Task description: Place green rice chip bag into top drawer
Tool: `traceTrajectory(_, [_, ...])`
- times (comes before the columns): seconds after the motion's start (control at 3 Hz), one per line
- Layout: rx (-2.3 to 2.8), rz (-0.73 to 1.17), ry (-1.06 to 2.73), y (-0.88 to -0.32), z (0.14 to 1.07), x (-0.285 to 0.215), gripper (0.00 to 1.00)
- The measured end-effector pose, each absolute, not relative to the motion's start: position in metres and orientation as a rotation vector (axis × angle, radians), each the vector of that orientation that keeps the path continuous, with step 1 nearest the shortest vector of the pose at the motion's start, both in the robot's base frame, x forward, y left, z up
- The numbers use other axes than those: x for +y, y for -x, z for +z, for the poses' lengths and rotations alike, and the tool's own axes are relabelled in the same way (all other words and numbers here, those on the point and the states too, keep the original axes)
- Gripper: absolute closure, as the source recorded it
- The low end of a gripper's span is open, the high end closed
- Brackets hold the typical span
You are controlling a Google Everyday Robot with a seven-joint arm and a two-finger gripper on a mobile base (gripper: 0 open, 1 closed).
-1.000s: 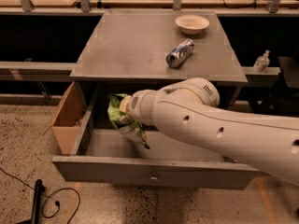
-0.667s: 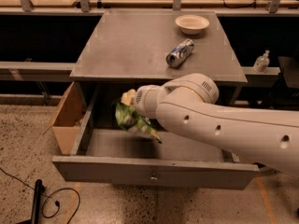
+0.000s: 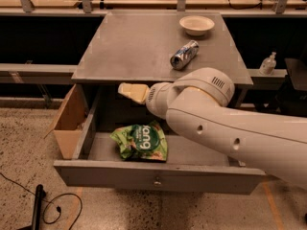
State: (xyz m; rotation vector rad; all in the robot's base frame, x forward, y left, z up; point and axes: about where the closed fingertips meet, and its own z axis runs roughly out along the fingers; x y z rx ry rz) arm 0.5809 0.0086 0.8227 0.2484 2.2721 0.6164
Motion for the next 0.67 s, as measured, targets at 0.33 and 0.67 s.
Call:
traceTrajectory(0.33, [2.173, 0.406, -0.240, -0.562, 0.881, -0.043, 0.00])
traceTrajectory(0.67, [2.152, 0.245, -0.185, -0.557, 0.895, -0.067, 0.00])
